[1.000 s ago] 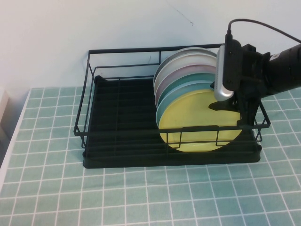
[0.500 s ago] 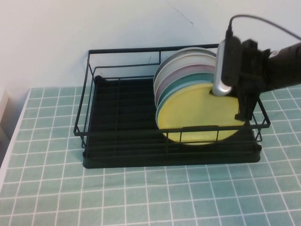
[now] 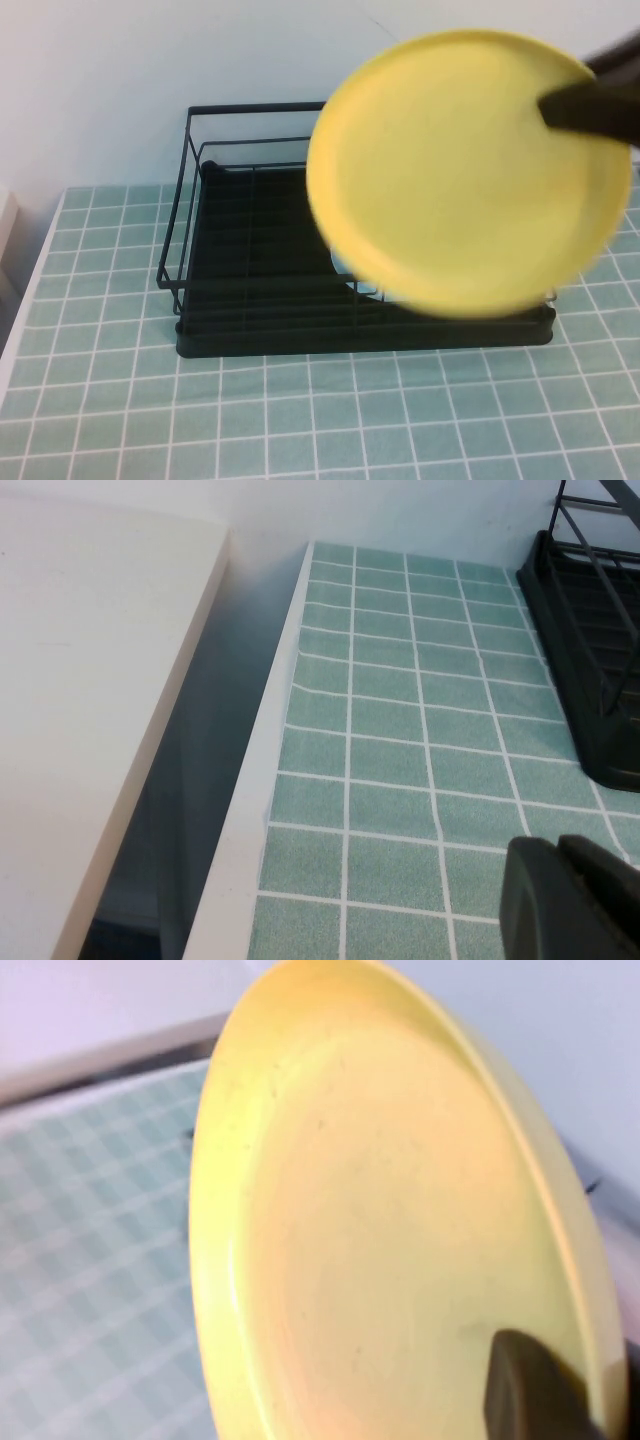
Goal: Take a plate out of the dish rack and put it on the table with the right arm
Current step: Place the plate from the table
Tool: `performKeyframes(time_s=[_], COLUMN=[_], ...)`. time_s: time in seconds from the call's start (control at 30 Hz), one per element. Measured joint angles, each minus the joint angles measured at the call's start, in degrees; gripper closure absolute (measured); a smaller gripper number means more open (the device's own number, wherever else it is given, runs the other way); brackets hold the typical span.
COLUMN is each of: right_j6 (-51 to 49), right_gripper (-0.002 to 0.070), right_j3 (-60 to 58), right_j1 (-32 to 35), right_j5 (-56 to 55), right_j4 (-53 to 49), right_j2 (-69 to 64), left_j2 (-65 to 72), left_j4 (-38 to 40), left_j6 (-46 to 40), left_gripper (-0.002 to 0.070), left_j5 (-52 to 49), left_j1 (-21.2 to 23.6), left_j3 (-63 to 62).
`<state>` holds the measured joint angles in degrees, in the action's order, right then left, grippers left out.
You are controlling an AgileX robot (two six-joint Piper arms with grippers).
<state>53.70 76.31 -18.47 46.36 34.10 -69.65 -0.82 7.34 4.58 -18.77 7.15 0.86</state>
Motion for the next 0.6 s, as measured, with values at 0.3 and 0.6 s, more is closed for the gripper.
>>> performKeyframes(time_s=[0.3, 0.6], right_j6=[-28.5, -18.3], right_gripper=[0.0577, 0.0577], right_j3=[-16.6, -35.4], right_j1=[-0.1, -0.1], right_j5=[8.0, -10.1], right_j4=[4.4, 21.0], right_j2=[5.9, -1.6], left_j2=[0.0, 0.0], left_j4=[0.0, 0.0], left_j6=[0.0, 0.0], left_gripper=[0.0679, 0.0678], left_j5=[0.0, 0.0], left_j1=[0.0, 0.0], left_j3=[0.0, 0.0])
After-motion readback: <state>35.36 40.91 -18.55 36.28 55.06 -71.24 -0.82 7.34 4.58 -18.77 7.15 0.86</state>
